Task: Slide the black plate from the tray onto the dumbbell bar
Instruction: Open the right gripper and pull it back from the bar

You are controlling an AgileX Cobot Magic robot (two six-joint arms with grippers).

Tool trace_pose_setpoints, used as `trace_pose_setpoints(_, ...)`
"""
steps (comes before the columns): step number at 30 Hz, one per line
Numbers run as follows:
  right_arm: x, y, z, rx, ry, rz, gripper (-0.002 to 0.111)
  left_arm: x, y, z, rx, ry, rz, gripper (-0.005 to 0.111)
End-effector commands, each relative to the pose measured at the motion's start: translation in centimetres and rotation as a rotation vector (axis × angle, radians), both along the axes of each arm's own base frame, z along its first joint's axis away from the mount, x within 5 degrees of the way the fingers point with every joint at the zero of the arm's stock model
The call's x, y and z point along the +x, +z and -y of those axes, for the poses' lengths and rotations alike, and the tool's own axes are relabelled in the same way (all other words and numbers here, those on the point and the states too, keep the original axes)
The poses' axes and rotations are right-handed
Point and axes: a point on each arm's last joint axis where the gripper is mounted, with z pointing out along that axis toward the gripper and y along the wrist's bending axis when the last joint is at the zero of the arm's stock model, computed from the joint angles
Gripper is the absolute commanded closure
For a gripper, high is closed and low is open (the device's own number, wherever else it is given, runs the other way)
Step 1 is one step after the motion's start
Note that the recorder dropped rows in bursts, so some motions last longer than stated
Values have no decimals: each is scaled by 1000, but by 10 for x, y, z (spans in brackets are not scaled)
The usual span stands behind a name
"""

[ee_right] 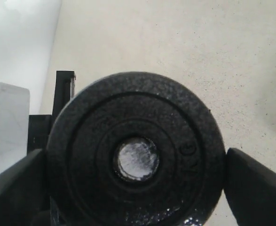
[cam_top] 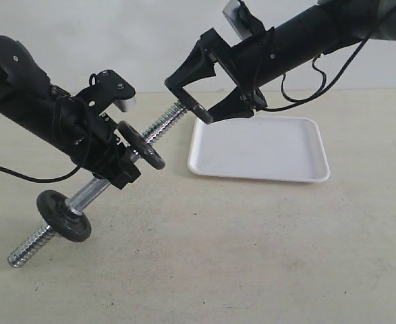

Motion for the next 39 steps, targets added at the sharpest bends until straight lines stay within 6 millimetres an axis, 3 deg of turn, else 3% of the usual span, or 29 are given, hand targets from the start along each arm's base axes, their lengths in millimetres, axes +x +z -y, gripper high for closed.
trace_pose_setpoints(1, -10, 8, -13, 12, 79, 46, 106, 9, 42, -2, -124, 124, 147, 102)
trace_pose_setpoints(20, -10, 9, -14, 16, 117, 107, 104, 9, 43, -1, -144, 133, 134, 102)
trace_pose_setpoints(22, -10, 9, -14, 16, 103, 84, 95, 9, 43, -1, -144, 133, 134, 102)
trace_pose_setpoints(24, -10, 9, -14, 16, 102, 82, 77, 8, 43, -1, -144, 132, 132, 102)
trace_pose_setpoints(25, -10, 9, -14, 16, 102, 82, 60, 8, 43, -1, -144, 131, 130, 102)
trace_pose_setpoints(27, -10, 9, -14, 16, 95, 70, 14, 8, 43, -1, -144, 131, 130, 102)
trace_pose_setpoints(28, -10, 8, -14, 13, 92, 64, 5, 8, 43, -1, -144, 131, 130, 102)
trace_pose_setpoints(39, -10, 8, -14, 13, 93, 66, 7, 7, 42, 0, -145, 125, 121, 102)
